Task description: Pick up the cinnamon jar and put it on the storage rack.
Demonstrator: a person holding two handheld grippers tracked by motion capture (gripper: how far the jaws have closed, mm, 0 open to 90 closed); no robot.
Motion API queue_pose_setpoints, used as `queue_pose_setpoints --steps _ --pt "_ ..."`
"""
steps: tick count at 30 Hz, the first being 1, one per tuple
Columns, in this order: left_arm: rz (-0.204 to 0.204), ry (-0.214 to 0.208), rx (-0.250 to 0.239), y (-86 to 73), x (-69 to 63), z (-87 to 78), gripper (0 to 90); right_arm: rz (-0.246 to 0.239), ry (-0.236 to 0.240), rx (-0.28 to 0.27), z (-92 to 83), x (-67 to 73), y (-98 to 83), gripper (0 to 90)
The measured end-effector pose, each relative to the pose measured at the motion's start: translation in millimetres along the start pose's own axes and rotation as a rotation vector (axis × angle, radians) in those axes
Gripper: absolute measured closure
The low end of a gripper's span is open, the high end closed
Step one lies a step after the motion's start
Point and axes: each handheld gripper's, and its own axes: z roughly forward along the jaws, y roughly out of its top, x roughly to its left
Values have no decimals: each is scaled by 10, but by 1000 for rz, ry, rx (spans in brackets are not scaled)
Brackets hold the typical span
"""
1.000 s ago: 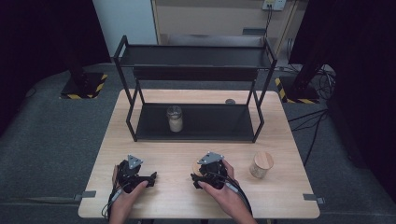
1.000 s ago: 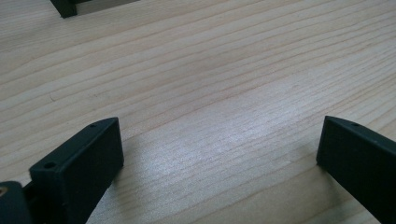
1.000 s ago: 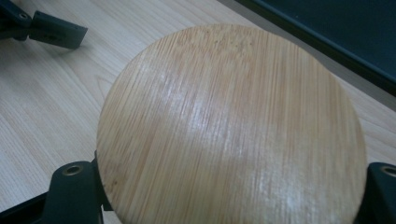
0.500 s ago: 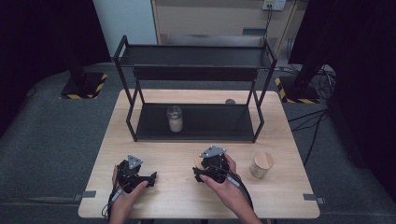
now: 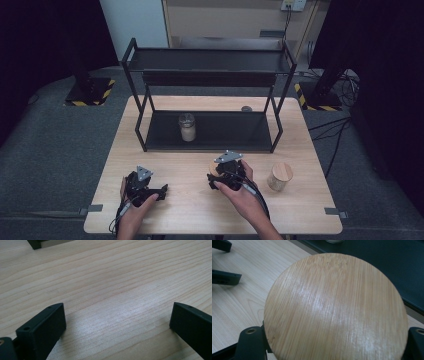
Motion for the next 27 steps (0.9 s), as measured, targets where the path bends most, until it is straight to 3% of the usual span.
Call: queue_pose_setpoints --steps 19,27 --pt "-1 2 0 1 -3 2 0 33 -53 -13 -40 -209 171 253" --pt "-1 2 0 1 -3 1 0 40 -75 -12 44 -278 282 253"
